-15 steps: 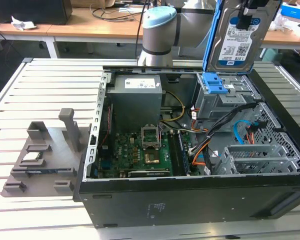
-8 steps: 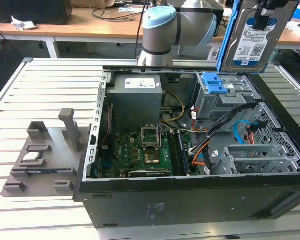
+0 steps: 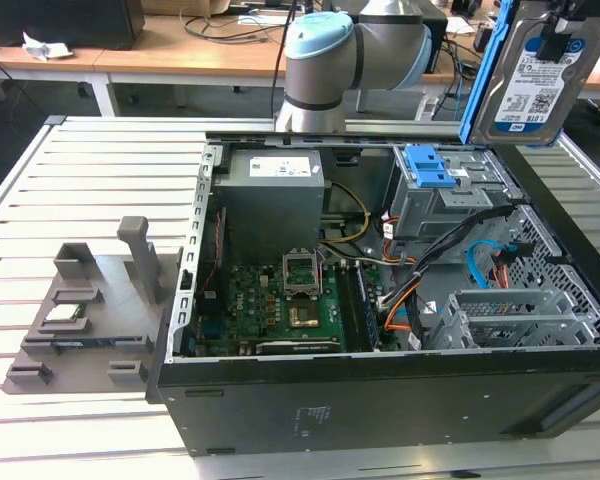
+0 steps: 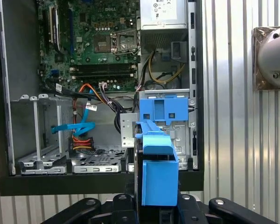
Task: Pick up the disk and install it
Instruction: 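Pick up the disk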
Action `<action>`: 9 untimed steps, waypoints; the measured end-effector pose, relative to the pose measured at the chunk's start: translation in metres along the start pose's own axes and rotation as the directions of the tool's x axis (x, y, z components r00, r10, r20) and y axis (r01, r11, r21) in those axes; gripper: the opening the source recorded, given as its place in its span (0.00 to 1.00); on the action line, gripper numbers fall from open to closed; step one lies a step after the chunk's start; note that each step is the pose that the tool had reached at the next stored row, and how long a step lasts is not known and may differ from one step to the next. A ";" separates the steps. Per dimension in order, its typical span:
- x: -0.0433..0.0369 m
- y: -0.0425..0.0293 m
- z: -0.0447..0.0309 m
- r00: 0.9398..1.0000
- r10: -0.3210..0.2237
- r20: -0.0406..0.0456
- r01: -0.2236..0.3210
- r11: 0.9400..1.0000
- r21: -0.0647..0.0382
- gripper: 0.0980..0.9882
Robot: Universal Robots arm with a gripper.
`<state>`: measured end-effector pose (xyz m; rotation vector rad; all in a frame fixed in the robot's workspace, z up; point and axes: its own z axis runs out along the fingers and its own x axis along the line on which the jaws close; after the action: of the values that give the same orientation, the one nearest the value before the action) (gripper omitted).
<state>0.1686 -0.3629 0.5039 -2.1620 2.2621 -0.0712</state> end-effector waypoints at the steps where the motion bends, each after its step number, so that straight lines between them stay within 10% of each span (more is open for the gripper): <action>1: 0.0000 -0.0004 0.0000 1.000 0.000 0.000 0.000 1.000 0.000 0.29; 9: 0.0062 -0.0011 0.0001 1.000 0.000 0.000 0.000 1.000 0.000 0.29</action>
<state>0.1694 -0.3691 0.5039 -2.1621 2.2624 -0.0716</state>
